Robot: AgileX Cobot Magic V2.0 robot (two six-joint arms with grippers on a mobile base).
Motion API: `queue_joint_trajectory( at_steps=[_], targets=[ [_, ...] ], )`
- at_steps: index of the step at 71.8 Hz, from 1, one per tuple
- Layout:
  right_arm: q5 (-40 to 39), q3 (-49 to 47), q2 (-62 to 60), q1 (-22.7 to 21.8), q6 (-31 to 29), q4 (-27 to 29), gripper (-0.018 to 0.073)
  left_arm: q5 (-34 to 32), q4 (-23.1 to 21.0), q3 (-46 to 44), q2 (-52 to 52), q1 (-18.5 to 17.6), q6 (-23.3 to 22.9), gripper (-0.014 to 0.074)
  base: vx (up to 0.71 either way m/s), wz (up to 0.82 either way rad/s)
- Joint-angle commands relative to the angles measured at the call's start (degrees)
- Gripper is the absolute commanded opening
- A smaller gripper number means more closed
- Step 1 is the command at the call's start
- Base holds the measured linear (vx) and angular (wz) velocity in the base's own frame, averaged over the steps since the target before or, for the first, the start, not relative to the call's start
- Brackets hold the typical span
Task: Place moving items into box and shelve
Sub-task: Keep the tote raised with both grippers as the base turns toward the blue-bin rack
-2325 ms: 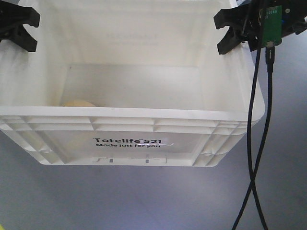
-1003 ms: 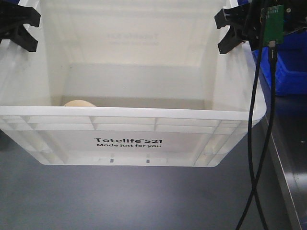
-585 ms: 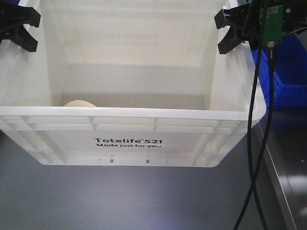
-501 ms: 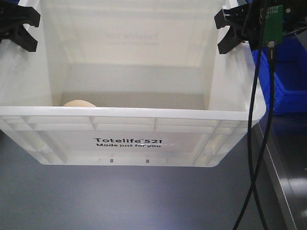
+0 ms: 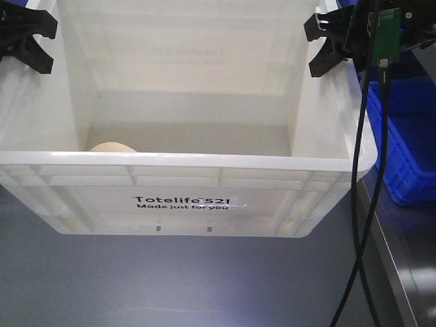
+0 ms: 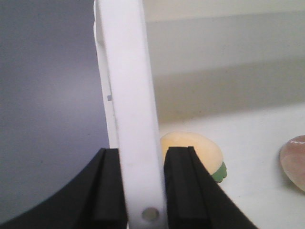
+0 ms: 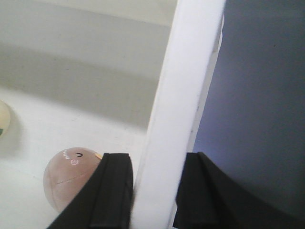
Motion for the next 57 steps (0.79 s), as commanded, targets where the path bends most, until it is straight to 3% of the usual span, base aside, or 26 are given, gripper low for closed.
queue_joint_trajectory(
  at_steps=[1,57],
  targets=[
    [-2.9,-2.4,-3.3,1.5,-1.6,15.1,-0.0003,-5.8,-13.1,-2.7,-2.5,-1.7,0.1,-0.0001,0.42,-0.09],
    [-2.8,-2.4,-3.3,1.5,-1.6,15.0,-0.0003,-5.8,-13.1,-2.7,-2.5,-1.7,0.1,-0.0001,0.44,0.01]
  ],
)
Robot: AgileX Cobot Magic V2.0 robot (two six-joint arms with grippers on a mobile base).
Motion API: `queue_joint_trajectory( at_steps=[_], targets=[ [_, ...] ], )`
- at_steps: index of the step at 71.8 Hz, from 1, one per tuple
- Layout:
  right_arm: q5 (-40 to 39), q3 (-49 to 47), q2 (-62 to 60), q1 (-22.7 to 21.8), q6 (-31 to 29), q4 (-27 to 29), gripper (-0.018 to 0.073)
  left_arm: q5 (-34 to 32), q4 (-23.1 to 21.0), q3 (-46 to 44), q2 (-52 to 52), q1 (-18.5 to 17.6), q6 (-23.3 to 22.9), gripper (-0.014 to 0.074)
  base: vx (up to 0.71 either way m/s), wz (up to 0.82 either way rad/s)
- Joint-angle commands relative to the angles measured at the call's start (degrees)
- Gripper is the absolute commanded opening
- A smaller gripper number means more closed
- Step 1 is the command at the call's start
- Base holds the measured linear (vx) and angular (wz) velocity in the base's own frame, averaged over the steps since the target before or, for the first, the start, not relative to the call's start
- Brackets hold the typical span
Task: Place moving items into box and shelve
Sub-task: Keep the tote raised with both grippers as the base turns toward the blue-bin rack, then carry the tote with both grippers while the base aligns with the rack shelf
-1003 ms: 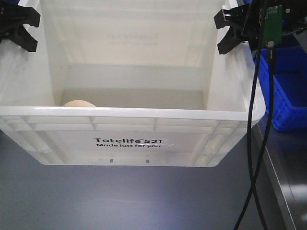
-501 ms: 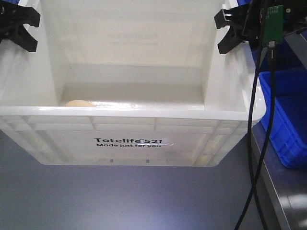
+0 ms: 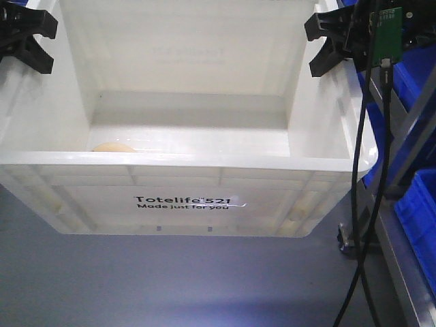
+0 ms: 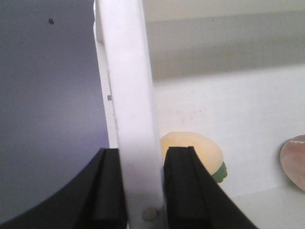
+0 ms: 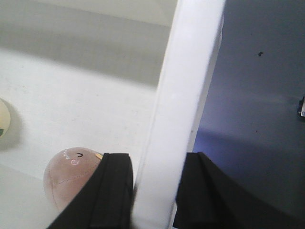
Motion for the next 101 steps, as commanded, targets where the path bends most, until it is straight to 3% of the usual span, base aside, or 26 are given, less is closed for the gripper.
queue_joint_trajectory(
  at_steps=[1,34,101],
  targets=[
    [-2.8,-2.4,-3.3,1.5,-1.6,15.1,-0.0003,-5.8,-13.1,-2.7,-2.5,-1.7,0.1,-0.0001,0.46,0.18],
    [-2.9,-2.4,-3.3,1.5,-1.6,15.1,-0.0003,-5.8,-13.1,-2.7,-2.5,-1.7,0.1,-0.0001,0.44,0.13],
    [-2.9,-2.4,-3.3,1.5,-1.6,15.1,-0.0003,-5.8,-13.1,-2.7,-2.5,-1.7,0.1,-0.0001,0.41,-0.13]
  ],
)
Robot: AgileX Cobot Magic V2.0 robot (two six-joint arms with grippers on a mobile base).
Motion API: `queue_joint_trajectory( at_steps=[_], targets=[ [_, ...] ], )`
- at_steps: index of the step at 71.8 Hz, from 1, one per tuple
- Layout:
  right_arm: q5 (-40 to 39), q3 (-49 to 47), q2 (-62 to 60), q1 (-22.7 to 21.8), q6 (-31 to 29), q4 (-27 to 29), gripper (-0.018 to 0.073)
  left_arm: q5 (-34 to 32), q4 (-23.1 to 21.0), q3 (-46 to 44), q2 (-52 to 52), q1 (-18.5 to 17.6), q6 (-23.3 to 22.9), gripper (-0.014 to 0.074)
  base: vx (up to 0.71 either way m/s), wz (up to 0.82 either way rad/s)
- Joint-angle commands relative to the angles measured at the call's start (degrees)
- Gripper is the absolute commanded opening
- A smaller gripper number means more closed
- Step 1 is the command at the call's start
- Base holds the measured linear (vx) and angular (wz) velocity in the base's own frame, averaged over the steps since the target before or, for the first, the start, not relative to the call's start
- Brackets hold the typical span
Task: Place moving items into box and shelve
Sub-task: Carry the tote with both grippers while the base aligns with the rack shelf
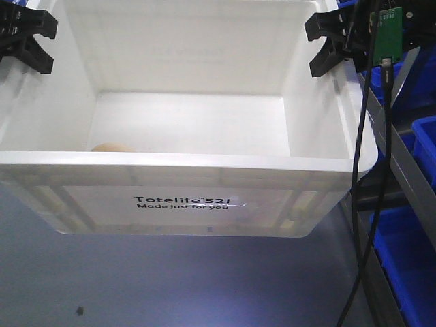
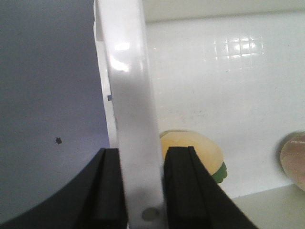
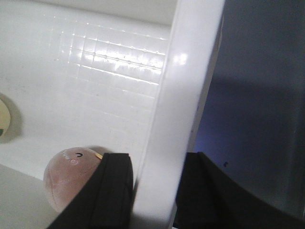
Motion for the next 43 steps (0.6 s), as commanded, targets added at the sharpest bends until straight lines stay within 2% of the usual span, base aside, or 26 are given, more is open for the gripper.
queue_joint_trajectory(
  at_steps=[1,43],
  targets=[
    [-2.9,-2.4,-3.3,1.5,-1.6,15.1,-0.0003,-5.8,-13.2,-2.7,-2.5,-1.7,0.1,-0.0001,0.41,-0.01],
    [-2.9,-2.4,-3.3,1.5,-1.6,15.1,-0.0003,-5.8,-13.2,-2.7,-2.5,-1.7,0.1,-0.0001,0.42,0.06]
  ],
)
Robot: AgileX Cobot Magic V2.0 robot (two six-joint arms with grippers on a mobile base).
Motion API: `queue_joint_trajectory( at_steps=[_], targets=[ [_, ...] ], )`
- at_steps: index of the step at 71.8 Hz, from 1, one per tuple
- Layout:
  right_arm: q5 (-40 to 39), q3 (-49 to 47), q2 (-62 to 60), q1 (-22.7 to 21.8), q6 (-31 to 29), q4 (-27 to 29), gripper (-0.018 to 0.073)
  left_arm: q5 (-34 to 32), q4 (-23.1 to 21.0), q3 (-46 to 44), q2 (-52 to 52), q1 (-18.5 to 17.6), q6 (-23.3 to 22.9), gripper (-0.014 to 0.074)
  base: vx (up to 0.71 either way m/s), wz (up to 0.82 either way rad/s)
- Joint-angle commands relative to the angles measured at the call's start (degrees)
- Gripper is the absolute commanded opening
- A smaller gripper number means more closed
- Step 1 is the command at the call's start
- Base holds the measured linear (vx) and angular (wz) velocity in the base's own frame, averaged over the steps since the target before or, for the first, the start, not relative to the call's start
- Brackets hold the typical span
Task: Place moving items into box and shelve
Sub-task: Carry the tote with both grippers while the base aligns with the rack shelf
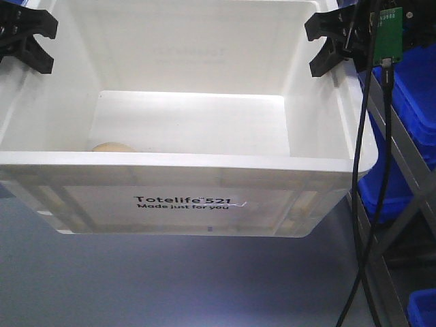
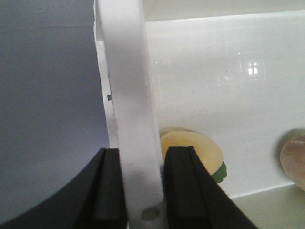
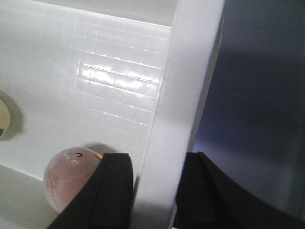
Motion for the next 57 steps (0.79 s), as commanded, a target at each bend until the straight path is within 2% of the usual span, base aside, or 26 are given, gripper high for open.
queue_joint_trajectory(
  at_steps=[1,27,57],
  targets=[
    [-2.9,-2.4,-3.3,1.5,-1.6,15.1,-0.0003,-5.8,-13.1,-2.7,-2.5,-1.7,0.1,-0.0001,0.42,0.14],
    [-2.9,-2.4,-3.3,1.5,-1.6,15.1,-0.0003,-5.9,-13.1,-2.7,-2.5,-1.7,0.1,-0.0001,0.4,0.26],
    [-2.9,-2.4,-3.3,1.5,-1.6,15.1,-0.0003,-5.9,-13.1,-2.7,-2.5,-1.7,0.1,-0.0001,0.33,0.5]
  ],
)
